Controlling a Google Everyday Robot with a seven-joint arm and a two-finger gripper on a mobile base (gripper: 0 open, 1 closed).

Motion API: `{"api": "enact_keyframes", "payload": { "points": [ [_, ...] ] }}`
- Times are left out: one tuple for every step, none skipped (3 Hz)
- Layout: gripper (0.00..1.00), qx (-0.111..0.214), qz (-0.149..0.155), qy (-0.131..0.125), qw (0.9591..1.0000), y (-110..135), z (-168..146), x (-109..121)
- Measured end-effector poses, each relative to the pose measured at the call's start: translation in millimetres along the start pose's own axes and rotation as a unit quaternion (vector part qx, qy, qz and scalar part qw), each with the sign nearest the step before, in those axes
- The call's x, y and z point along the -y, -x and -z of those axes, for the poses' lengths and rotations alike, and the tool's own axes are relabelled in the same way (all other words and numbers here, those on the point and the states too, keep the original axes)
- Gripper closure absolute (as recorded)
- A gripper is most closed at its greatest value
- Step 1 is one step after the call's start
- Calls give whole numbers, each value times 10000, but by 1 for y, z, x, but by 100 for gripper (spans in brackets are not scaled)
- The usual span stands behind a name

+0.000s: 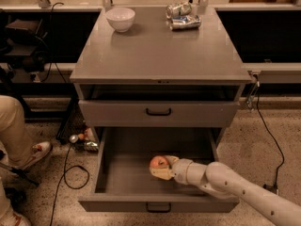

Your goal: Pick apple from middle drawer and place on counter

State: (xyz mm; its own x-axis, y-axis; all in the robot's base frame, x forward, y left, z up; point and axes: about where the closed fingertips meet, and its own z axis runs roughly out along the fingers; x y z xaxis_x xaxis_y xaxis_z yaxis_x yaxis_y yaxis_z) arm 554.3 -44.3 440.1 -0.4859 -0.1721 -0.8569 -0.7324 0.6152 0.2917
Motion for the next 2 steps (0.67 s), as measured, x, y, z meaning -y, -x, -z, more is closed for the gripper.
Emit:
{"api": "enact_keyframes", "payload": {
  "points": [
    [100,171,191,296,9992,32,72,-4],
    [100,201,453,377,9981,59,116,-7]
  ]
}}
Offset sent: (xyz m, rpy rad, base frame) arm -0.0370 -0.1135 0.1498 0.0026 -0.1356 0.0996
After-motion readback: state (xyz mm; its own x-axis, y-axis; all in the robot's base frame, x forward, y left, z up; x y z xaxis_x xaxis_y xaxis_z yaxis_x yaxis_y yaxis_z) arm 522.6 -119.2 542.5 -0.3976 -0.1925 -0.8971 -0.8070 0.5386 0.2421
